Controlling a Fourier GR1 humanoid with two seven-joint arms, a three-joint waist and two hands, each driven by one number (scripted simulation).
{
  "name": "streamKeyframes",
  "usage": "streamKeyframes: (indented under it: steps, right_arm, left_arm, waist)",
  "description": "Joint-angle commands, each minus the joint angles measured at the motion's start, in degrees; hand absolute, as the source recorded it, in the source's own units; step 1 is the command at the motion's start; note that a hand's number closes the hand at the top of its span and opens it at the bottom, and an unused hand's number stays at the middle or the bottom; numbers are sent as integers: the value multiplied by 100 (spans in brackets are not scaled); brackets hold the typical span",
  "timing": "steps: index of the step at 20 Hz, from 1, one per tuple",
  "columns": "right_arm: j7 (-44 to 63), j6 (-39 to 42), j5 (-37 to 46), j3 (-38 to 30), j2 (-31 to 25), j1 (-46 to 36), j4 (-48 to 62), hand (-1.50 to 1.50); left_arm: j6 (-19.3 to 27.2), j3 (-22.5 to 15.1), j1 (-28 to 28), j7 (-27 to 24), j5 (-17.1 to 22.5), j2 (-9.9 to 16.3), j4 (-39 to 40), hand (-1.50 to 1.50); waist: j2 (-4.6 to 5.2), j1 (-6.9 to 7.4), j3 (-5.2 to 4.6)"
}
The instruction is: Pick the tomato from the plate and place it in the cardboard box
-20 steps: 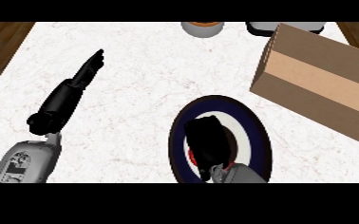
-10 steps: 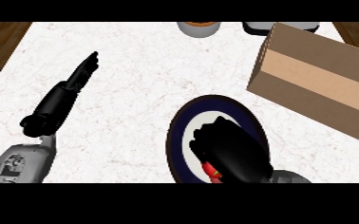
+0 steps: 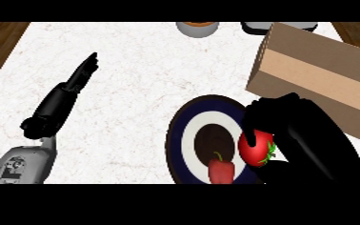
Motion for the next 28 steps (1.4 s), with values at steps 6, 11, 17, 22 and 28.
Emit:
streamKeyframes:
  steps: [6, 11, 17, 22, 28]
  right_arm:
    - [585, 287, -1136, -2376, -85, -848, 934, 150]
    - [0, 164, -1135, -2897, -323, -1471, 2457, 150]
    - [-1093, 422, -562, -2782, -1220, -1751, 4093, 150]
    - [-1388, 1582, -820, -2721, -1773, -2219, 5369, 150]
    - [-2570, 1675, -156, -2284, -2272, -2366, 6750, 150]
  left_arm:
    - [-261, 86, 52, 19, 92, 74, -128, 0]
    - [-37, -120, -89, 79, -222, -254, -84, 0]
    - [-120, -117, -97, 76, -210, -263, -136, 0]
    - [-266, 61, -254, 74, -69, -161, 26, 0]
    - [-328, 161, -491, 160, -40, -178, 250, 0]
  waist:
    - [16, 108, 0]
    - [22, 133, 0]
    - [47, 205, 1]
    - [63, 243, -1]
    - [72, 212, 2]
